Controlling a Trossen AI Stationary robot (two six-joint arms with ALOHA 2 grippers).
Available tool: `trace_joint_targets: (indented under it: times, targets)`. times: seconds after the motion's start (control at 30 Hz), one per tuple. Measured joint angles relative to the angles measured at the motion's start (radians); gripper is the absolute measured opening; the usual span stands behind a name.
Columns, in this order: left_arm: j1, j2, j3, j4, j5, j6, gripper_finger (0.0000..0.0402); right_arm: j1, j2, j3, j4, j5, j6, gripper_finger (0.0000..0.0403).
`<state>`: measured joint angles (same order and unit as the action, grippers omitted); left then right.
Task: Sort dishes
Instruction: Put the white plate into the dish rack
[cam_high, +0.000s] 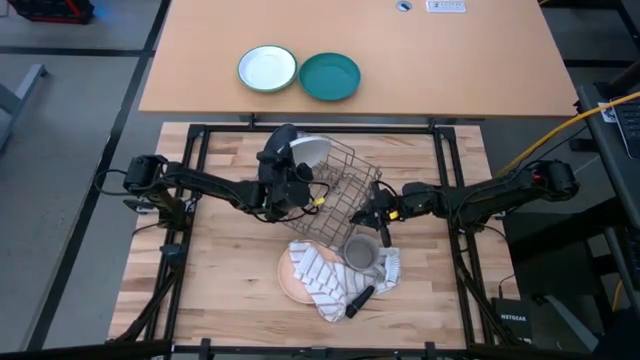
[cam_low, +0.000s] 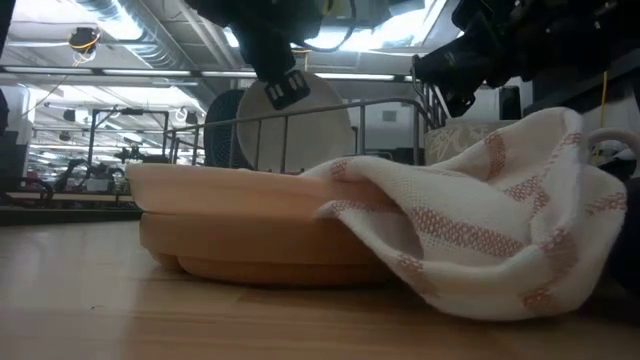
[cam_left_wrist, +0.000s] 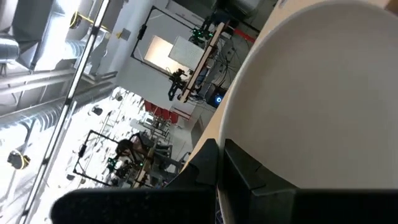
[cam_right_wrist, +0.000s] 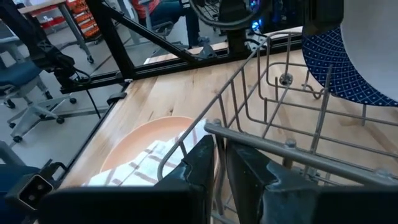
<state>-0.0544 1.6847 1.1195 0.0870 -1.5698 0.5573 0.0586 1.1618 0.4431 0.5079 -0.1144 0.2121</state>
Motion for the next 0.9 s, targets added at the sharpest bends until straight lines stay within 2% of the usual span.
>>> trace_joint_targets:
  times: [0.17, 0.33, 0.6, 0.77, 0.9]
  targets:
    - [0.0, -0.01, 0.0, 0.014, -0.001, -0.059, 0.0, -0.001, -0.001, 0.0, 0.003, -0.067, 0.05, 0.0046]
    - [-0.004, -0.012, 0.0, 0.02, -0.001, -0.042, 0.0, 0.0, -0.002, 0.002, -0.03, -0.141, 0.097, 0.0046]
    - [-0.019, -0.013, 0.0, 0.025, -0.001, -0.037, 0.0, 0.0, -0.007, 0.002, -0.081, -0.186, 0.157, 0.0046]
    - [-0.044, -0.031, 0.0, 0.03, -0.001, -0.026, 0.0, 0.0, -0.072, 0.002, -0.051, -0.295, 0.134, 0.0046]
    - [-0.065, -0.056, 0.0, 0.029, -0.001, -0.025, 0.0, 0.0, -0.181, 0.005, -0.03, -0.306, 0.025, 0.0046]
